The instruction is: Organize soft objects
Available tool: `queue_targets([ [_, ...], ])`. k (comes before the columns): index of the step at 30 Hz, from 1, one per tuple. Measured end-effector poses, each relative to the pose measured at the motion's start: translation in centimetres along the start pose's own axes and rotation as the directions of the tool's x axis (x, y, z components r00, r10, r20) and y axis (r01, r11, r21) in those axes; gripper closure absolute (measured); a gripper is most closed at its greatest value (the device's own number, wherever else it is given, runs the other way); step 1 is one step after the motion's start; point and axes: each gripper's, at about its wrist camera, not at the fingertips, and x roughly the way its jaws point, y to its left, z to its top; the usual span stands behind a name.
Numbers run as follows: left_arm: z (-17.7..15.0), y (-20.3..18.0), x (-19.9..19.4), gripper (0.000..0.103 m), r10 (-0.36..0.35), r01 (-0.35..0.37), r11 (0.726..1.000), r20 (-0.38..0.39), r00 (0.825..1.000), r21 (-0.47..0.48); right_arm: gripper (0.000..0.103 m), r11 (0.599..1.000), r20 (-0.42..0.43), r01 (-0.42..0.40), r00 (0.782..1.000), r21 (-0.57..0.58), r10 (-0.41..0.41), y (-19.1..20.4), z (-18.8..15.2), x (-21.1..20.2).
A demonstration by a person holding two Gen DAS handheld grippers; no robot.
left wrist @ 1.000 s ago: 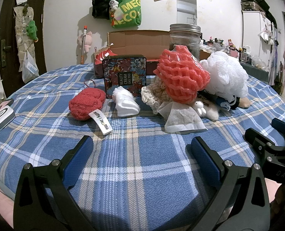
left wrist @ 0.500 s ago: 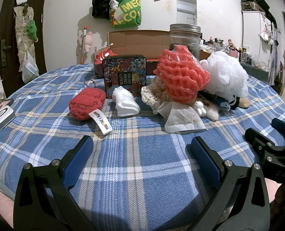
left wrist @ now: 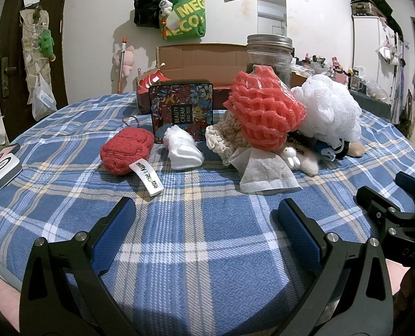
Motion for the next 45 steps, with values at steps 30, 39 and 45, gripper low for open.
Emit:
queue_targets([
  [30, 6.0, 0.4, -0.3, 0.000, -0.119, 0.118, 0.993, 0.029, 0.993, 0.026, 0.000, 0.989, 0.057, -0.147, 0.988, 0.023, 0.145, -1.7, 6.1, 0.3],
  [39, 8.7, -0.3, 1.2, 0.000, -0.187, 0.187, 0.981, 0.005, 0.982, 0.054, 0.000, 0.972, 0.054, -0.235, 0.971, 0.028, 0.234, -2.1, 8.7, 1.5],
  [45, 9.9, -1.0, 2.9, 0.000, -0.223, 0.225, 0.972, -0.039, 0.974, 0.067, 0.000, 0.948, 0.002, -0.312, 0.950, 0.059, 0.312, -2.6, 10.0, 3.8],
])
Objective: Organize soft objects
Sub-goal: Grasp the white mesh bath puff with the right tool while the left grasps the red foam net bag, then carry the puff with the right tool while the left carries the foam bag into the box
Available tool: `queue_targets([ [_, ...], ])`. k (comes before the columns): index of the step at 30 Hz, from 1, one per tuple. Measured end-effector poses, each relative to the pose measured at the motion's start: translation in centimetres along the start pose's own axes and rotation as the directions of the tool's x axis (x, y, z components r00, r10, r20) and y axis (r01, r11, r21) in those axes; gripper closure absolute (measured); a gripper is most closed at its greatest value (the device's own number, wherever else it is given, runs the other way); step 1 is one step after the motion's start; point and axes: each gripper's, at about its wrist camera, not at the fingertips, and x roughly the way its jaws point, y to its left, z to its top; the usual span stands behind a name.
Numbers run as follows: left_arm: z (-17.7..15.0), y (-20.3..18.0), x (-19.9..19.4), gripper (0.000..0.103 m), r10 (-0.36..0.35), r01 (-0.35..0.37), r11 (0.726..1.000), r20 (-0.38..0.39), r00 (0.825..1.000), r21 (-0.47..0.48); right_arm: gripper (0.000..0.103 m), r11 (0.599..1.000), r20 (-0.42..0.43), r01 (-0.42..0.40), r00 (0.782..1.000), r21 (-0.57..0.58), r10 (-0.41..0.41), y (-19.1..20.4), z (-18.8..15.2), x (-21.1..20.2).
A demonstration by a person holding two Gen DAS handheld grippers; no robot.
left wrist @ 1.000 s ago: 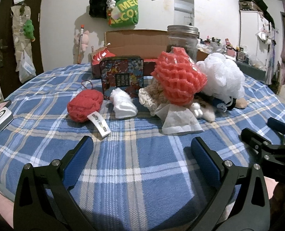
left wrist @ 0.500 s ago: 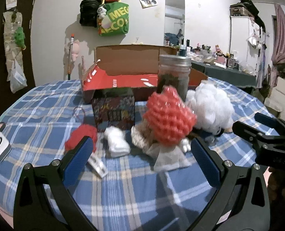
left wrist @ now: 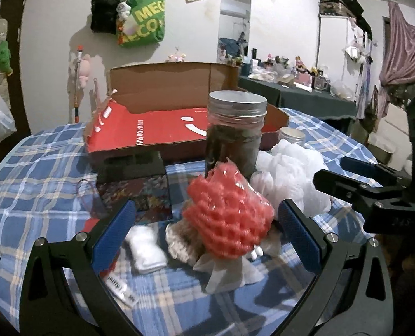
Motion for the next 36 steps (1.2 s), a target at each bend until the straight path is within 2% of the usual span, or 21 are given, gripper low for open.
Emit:
queue_targets([
  [7, 0.2, -0.1, 2.0, 0.003, -0.029, 0.028, 1.000, -0.052, 0.998, -0.008, 0.000, 0.991, -0.075, -0.129, 0.988, 0.047, 0.132, -1.0, 0.4, 2.3],
  [8, 0.1, -0.1, 2.2, 0.008, -0.039, 0.038, 0.999, -0.060, 0.997, -0.016, 0.002, 0.987, -0.089, -0.150, 0.984, 0.058, 0.155, -1.0, 0.4, 2.6],
  [9, 0.0, 0.0, 2.4, 0.021, -0.050, 0.049, 0.999, -0.067, 0.997, -0.022, 0.006, 0.981, -0.101, -0.179, 0.977, 0.073, 0.186, -1.1, 0.3, 2.9],
  [10, -0.1, 0.0, 2.5, 0.029, -0.064, 0.062, 0.998, -0.075, 0.995, -0.026, 0.016, 0.977, -0.109, -0.197, 0.973, 0.079, 0.205, -1.1, 0.2, 3.0],
  [11, -0.2, 0.1, 2.7, 0.042, -0.080, 0.078, 0.997, -0.086, 0.993, -0.029, 0.027, 0.968, -0.125, -0.232, 0.962, 0.091, 0.242, -1.0, 0.0, 3.3],
  [12, -0.3, 0.0, 3.0, 0.050, -0.098, 0.095, 0.995, -0.104, 0.990, -0.032, 0.032, 0.961, -0.135, -0.258, 0.954, 0.100, 0.270, -1.0, 0.0, 3.3],
  [13, -0.5, 0.0, 3.2, 0.051, -0.110, 0.106, 0.994, -0.116, 0.987, -0.036, 0.050, 0.952, -0.140, -0.287, 0.944, 0.107, 0.300, -0.8, -0.2, 3.4],
  [14, -0.6, 0.0, 3.2, 0.053, -0.126, 0.122, 0.992, -0.120, 0.985, -0.044, 0.057, 0.944, -0.139, -0.312, 0.935, 0.108, 0.326, -0.6, -0.3, 3.2],
  [17, -0.7, -0.2, 2.6, 0.056, -0.134, 0.131, 0.991, -0.099, 0.986, -0.036, 0.066, 0.961, -0.098, -0.275, 0.956, 0.015, 0.275, 1.0, -0.5, 1.5],
  [24, -0.2, -0.7, -0.1, 0.057, -0.082, 0.082, 0.996, -0.011, 0.997, 0.025, 0.069, 0.982, -0.021, -0.185, 0.983, -0.030, 0.184, 2.2, -0.4, -0.8],
  [27, -0.1, -0.4, -0.8, 0.057, -0.060, 0.060, 0.998, -0.002, 0.998, 0.032, 0.069, 0.991, 0.018, -0.126, 0.992, -0.043, 0.127, 2.5, -0.3, -1.7],
  [32, -0.1, 0.4, -1.5, 0.057, -0.036, 0.036, 0.999, 0.001, 0.999, 0.016, 0.070, 0.996, 0.059, -0.063, 0.996, -0.059, 0.066, 2.8, -0.1, -2.9],
  [36, -0.1, 0.8, -2.1, 0.057, -0.023, 0.023, 1.000, 0.008, 1.000, 0.011, 0.070, 0.997, 0.065, -0.052, 0.996, -0.049, 0.055, 2.4, 0.0, -3.2],
])
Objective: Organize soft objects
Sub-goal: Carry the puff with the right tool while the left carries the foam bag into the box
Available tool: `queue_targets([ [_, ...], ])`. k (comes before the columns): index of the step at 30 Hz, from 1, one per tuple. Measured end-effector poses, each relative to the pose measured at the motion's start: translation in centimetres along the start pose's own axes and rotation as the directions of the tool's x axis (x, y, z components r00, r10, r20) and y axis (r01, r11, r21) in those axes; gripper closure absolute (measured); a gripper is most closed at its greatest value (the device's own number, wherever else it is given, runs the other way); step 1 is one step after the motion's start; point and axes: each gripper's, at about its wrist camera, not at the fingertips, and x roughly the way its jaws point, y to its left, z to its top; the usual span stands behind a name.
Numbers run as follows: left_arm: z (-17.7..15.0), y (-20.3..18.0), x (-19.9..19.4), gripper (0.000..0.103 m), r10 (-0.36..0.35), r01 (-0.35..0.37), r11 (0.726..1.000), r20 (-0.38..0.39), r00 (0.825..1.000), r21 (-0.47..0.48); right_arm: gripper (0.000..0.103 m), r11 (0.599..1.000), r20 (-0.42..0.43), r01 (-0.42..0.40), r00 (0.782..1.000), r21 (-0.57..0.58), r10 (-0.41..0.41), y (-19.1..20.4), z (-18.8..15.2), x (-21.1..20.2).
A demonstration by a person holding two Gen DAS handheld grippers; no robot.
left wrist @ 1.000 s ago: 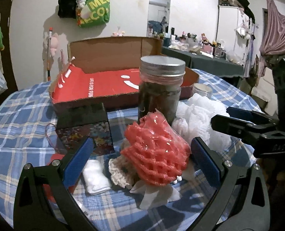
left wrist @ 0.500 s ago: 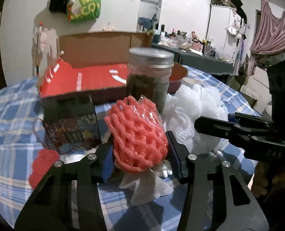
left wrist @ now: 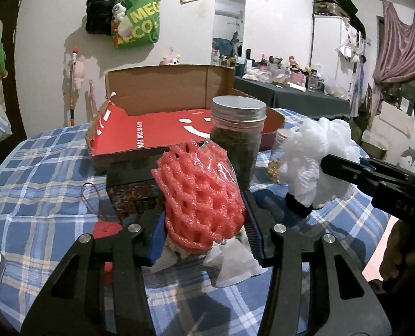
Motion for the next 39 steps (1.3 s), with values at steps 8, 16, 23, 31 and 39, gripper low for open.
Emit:
queue_targets([
  [8, 1.1, 0.7, -0.8, 0.057, 0.023, -0.023, 1.000, 0.026, 0.999, 0.006, 0.070, 1.000, 0.043, 0.024, 0.999, -0.009, -0.023, -0.2, 0.8, -0.9],
  [16, 3.4, 2.1, -0.7, 0.057, 0.034, -0.034, 0.999, 0.035, 0.999, 0.002, 0.070, 0.999, 0.092, 0.038, 0.995, -0.026, -0.035, -1.0, 3.5, -0.8],
  [23, 5.9, 2.9, 0.5, 0.057, 0.027, -0.027, 0.999, 0.028, 0.999, 0.028, 0.070, 0.997, 0.108, 0.045, 0.993, -0.057, -0.039, -1.7, 6.4, 0.7],
  [31, 8.8, 3.8, 2.5, 0.057, 0.005, -0.004, 0.998, -0.006, 1.000, 0.063, 0.070, 0.992, 0.077, 0.039, 0.997, -0.120, -0.030, -2.2, 9.6, 3.2],
  [39, 12.0, 4.7, 5.4, 0.057, -0.033, 0.040, 0.995, -0.072, 0.997, 0.093, 0.070, 0.983, -0.005, -0.010, 1.000, -0.186, 0.009, -2.4, 12.9, 7.4],
])
